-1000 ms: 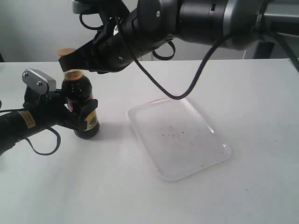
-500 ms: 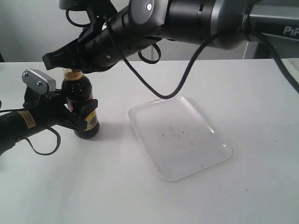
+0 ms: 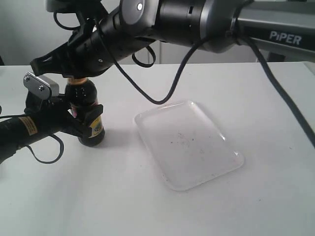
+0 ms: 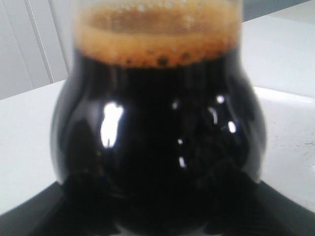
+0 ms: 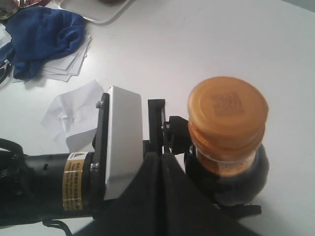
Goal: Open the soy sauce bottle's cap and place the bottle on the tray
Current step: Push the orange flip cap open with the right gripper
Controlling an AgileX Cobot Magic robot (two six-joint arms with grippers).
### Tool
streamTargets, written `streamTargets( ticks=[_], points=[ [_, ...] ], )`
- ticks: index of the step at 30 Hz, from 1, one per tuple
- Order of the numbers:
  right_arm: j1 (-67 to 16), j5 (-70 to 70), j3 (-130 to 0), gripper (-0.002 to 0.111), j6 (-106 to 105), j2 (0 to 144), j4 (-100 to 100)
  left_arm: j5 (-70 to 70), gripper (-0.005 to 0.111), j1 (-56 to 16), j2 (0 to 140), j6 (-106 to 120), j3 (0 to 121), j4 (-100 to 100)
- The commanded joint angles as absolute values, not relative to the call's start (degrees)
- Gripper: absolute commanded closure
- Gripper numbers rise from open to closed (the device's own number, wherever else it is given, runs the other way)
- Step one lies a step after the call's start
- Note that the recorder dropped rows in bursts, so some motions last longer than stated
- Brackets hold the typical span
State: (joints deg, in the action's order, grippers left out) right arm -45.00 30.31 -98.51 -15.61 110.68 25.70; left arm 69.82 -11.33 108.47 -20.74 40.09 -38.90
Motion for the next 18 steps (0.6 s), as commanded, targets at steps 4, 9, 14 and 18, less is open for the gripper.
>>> streamTargets(
  ticks=[4,9,14,18],
  points=[
    [-45.0,29.5,-98.9,0.108,-16.1,110.6,25.6,70.0,0.107,-11.8,108.5,-20.7,40.1,-40.4],
    [-45.0,28.7,-98.9,0.108,-16.3,110.6,25.4,70.0,0.107,-11.8,108.5,-20.7,40.1,-40.4],
    [-45.0,27.5,-98.9,0.108,-16.5,110.6,25.0,70.0,0.107,-11.8,108.5,-20.7,40.1,-40.4],
    [-45.0,26.9,-98.9,0.108,-16.5,110.6,23.3,70.0,0.107,-11.8,108.5,-20.7,40.1,-40.4]
  ],
)
